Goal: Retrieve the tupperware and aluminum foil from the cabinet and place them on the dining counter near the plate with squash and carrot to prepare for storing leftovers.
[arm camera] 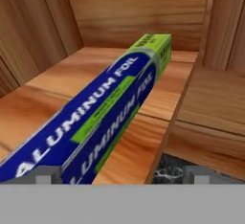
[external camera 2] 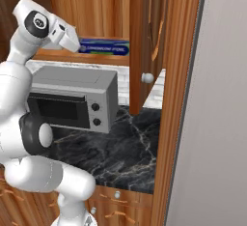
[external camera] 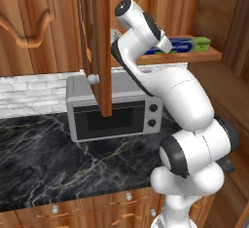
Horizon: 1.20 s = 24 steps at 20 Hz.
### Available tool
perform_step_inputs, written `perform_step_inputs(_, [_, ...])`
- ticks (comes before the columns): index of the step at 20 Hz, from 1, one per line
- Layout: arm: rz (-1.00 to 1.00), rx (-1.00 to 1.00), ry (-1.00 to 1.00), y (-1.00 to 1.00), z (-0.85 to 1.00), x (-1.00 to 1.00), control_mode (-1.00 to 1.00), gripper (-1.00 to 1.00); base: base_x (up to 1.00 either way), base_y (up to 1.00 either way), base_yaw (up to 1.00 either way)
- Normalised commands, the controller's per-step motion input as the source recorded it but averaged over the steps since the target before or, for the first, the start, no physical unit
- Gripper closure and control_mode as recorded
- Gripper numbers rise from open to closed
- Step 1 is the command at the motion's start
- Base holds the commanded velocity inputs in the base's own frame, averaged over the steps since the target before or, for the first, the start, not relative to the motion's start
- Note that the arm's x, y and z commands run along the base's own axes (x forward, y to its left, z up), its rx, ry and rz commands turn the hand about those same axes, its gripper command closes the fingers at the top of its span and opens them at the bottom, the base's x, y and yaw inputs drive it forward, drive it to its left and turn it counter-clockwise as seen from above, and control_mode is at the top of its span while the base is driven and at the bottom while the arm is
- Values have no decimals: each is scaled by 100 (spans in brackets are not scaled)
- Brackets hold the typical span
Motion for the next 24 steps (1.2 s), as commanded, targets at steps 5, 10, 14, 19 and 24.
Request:
perform_step_inputs(5, [-14,1,0,-1,0,26,-100,-100,0,0,0])
perform_step_inputs(10, [-13,0,0,0,0,22,-100,-100,0,0,0])
perform_step_inputs(14, [-10,0,0,2,0,24,-100,-100,0,0,0])
perform_step_inputs(19, [-10,0,0,7,-2,19,-100,-100,0,0,0])
perform_step_inputs(24, [-14,-1,1,9,0,7,-100,-100,0,0,0])
